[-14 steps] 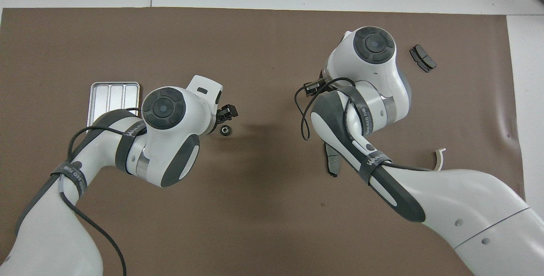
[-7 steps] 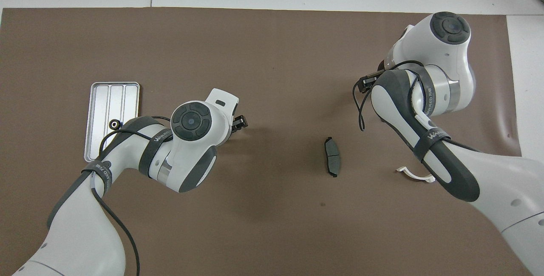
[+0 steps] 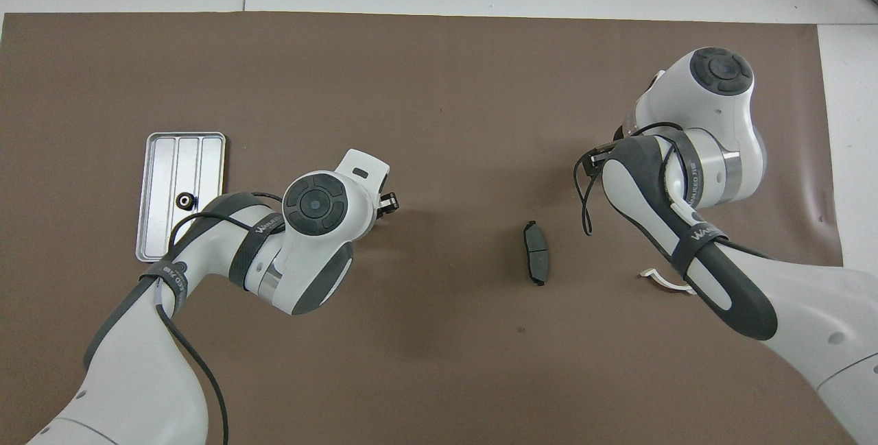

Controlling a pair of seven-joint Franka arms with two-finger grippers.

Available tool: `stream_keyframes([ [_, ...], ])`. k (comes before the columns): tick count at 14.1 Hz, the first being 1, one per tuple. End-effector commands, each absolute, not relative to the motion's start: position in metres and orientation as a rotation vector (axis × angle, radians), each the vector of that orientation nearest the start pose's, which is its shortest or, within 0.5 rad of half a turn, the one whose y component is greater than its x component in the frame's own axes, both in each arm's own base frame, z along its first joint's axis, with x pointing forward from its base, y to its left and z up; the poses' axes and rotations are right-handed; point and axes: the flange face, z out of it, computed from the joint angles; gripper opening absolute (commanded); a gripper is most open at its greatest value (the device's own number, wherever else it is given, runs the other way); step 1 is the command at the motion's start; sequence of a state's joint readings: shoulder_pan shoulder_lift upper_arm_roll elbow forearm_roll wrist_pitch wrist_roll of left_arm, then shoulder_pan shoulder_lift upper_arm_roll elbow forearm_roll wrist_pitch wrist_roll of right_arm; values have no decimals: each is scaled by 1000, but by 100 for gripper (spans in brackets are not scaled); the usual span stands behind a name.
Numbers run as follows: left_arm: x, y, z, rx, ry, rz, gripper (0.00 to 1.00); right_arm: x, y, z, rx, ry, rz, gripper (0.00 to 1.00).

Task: Pick bearing gear from pile to tray
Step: 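Carry the second gear onto the tray and open the left gripper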

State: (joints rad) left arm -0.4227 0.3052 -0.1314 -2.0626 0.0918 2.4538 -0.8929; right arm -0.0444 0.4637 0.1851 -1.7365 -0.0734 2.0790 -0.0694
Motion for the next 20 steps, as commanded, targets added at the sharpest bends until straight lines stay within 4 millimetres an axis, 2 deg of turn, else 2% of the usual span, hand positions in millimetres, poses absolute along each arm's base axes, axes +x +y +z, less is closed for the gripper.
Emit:
stream_keyframes([
  [1,508,-313,291,-3141,-435,-162,3,627,61,305,-3113,-347,197,61],
  [4,515,-310,298,-3141,-441,-175,0,620,53,296,-3118,-332,199,58],
  [6,526,-309,314,-3133,-450,-177,0,616,53,293,-3117,-334,214,52],
  [7,533,-303,327,-3127,-465,-183,0,615,53,293,-3117,-334,216,51],
  [9,547,-274,355,-3113,-479,-195,0,615,53,293,-3118,-329,221,45],
  [12,565,-215,383,-3096,-447,-174,0,614,54,293,-3119,-322,226,30],
  [14,577,-170,391,-3087,-417,-159,0,614,53,293,-3119,-320,226,20],
  [16,590,-121,392,-3133,-381,-136,0,615,53,293,-3117,-318,226,8],
  [18,598,-61,391,-3151,-307,-137,0,617,54,296,-3118,-320,219,0],
  [20,600,-17,387,-3156,-256,-136,0,622,55,305,-3121,-326,193,0],
])
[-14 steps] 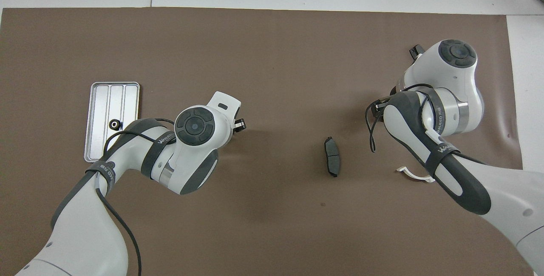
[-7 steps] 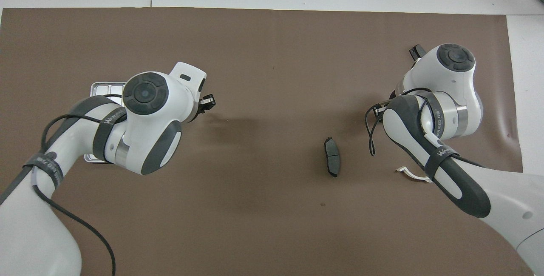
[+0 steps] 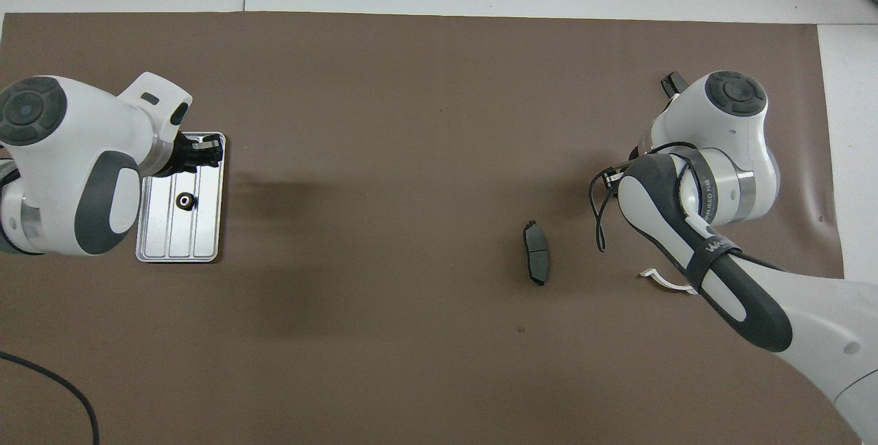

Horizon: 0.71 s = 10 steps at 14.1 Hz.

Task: Pick bearing gear from pile to tray
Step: 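Carry the second gear onto the tray and open the left gripper, then grasp the third black gear with the right gripper and carry it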

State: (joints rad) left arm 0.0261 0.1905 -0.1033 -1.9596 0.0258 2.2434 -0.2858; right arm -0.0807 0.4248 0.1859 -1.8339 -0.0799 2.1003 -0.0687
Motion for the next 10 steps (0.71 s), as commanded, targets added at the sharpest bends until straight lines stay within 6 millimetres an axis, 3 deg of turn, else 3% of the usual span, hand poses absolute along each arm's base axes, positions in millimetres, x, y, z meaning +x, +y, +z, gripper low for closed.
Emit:
stream_keyframes([
  [1,597,-7,384,-3156,-231,-120,0,627,58,312,-3122,-331,173,0],
  [3,584,3,375,-3154,-195,-85,0,632,74,326,-3119,-363,154,0],
  [4,583,13,374,-3152,-205,-88,0,632,93,332,-3121,-363,137,0],
  [6,594,14,372,-3157,-218,-194,0,627,153,346,-3129,-334,88,0],
  [7,599,14,361,-3165,-225,-199,0,623,185,351,-3129,-331,62,0],
  [10,608,17,334,-3170,-231,-234,0,607,257,361,-3073,-281,-31,0],
])
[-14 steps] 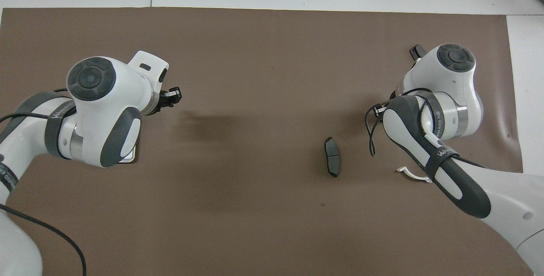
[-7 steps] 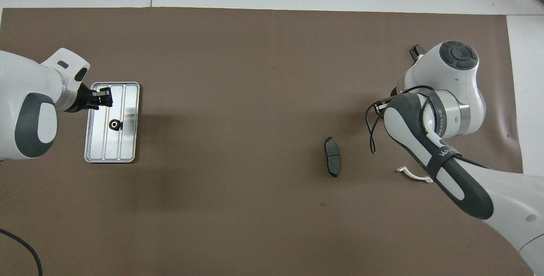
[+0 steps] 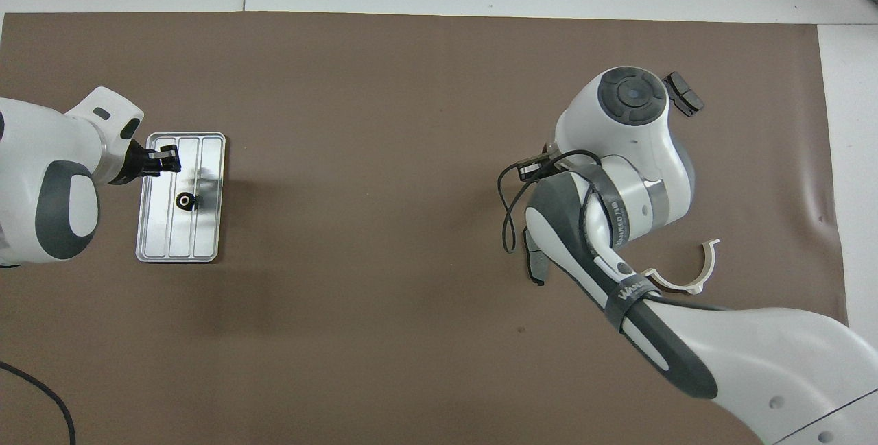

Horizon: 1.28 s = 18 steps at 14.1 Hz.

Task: Pick bearing gear from pile to tray
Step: 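Grasp the third black gear with the right gripper and carry it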

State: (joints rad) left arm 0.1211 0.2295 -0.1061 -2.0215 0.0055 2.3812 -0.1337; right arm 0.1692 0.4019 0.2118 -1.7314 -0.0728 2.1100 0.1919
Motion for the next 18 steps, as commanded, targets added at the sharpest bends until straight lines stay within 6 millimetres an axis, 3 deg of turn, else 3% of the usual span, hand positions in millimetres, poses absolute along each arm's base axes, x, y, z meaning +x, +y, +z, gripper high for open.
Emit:
stream_keyframes([
  [1,607,18,331,-3170,-201,-228,0,599,287,367,-3035,-245,-90,0],
  [2,606,20,327,-3171,-154,-226,2,592,311,369,-3006,-217,-138,0],
  [3,606,19,325,-3171,-142,-233,13,587,330,371,-2979,-193,-180,0],
  [4,606,17,323,-3171,-140,-245,36,580,351,375,-2944,-190,-231,0],
  [5,607,14,323,-3171,-133,-260,99,574,366,377,-2913,-192,-260,0],
  [9,607,13,325,-3172,-135,-250,100,540,429,371,-2841,-261,-317,0],
  [10,607,8,330,-3172,-133,-255,100,534,442,359,-2825,-277,-325,0],
  [13,611,-31,348,-3185,-195,-234,100,526,459,335,-2813,-298,-336,0],
  [16,611,-95,361,-3199,-302,-245,100,515,477,317,-2786,-318,-348,0],
  [18,605,-131,367,-3203,-349,-215,100,518,474,316,-2788,-313,-347,56],
])
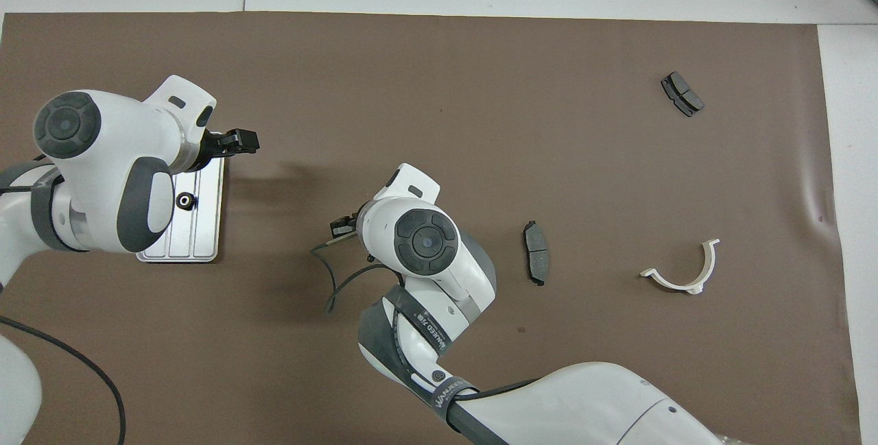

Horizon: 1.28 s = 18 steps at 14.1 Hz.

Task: Pick bearing gear from pile to tray

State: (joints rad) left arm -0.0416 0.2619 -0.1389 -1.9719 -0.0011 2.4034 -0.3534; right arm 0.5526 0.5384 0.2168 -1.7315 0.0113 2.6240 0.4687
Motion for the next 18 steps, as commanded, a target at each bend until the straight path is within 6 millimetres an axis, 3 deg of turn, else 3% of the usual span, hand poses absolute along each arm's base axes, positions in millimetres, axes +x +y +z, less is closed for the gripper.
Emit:
stream_keyframes([
  [1,602,-149,368,-3206,-361,-212,100,521,472,316,-2792,-307,-345,67],
  [2,599,-160,369,-3207,-381,-209,100,526,471,321,-2790,-300,-349,81],
  [4,591,-185,369,-3212,-392,-202,100,544,458,337,-2825,-273,-321,82],
  [6,575,-218,368,-3213,-431,-185,100,576,427,373,-2898,-239,-227,81],
  [8,551,-254,362,-3208,-456,-151,100,603,370,417,-2955,-262,-132,80],
  [11,524,-284,342,-3195,-447,-101,96,621,275,468,-3013,-259,-41,77],
  [15,500,-299,320,-3169,-442,-41,73,631,143,499,-3070,-236,70,74],
  [16,491,-305,313,-3171,-445,-43,68,630,110,503,-3076,-201,92,74],
  [18,492,-305,309,-3177,-459,-58,62,626,58,504,-3083,-115,126,77],
])
